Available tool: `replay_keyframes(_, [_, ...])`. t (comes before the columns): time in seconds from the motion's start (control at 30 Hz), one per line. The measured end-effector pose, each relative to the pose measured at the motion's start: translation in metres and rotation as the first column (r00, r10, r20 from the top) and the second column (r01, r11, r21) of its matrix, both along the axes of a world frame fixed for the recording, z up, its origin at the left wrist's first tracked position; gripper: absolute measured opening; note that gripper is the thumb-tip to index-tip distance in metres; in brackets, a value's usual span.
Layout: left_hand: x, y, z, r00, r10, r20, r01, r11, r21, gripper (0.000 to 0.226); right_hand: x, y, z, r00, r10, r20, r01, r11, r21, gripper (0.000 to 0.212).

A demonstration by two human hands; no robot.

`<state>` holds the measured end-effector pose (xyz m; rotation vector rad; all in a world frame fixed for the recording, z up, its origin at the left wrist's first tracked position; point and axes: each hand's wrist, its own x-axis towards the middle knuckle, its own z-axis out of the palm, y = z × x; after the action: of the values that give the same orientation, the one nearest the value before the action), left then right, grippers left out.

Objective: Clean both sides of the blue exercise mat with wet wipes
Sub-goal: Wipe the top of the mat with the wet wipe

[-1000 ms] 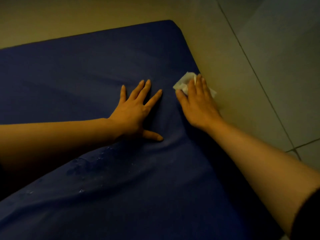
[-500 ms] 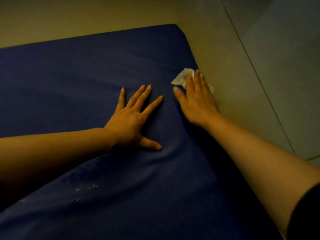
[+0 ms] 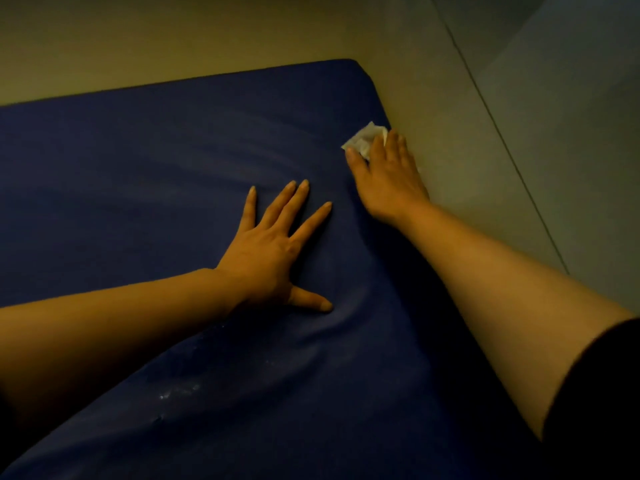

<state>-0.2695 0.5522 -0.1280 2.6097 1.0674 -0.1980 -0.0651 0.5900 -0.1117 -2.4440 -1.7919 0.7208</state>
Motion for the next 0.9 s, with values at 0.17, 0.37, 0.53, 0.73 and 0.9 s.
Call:
replay_keyframes(0.17, [0.0, 0.027, 0.013, 0.941, 0.096, 0.325, -0.118, 0.992, 0.048, 0.095, -0.025, -0.055, -0.002, 0.993, 0.078, 0.09, -0.089, 0.988, 0.122, 0.081])
replay_keyframes(0.37, [0.002, 0.104, 0.005, 0.897, 0.081, 0.435, -0.183, 0.963, 0.198, 0.058, -0.016, -0.011, -0.001, 0.998, 0.039, 0.04, -0.042, 0.996, 0.075, 0.079])
replay_keyframes(0.53, [0.007, 0.119, -0.013, 0.939, 0.213, 0.269, -0.266, 0.947, 0.18, 0.064, -0.014, 0.032, 0.001, 0.999, 0.043, 0.018, -0.045, 0.991, 0.128, 0.076])
replay_keyframes(0.73, [0.01, 0.115, -0.012, 0.942, 0.236, 0.238, -0.282, 0.942, 0.182, 0.066, -0.013, 0.035, -0.006, 0.975, 0.15, 0.163, -0.167, 0.981, 0.096, 0.078])
replay_keyframes(0.9, [0.009, 0.118, -0.009, 0.936, 0.238, 0.26, -0.286, 0.944, 0.166, 0.063, -0.01, 0.115, -0.006, 0.999, -0.045, -0.007, 0.046, 0.997, 0.058, 0.077])
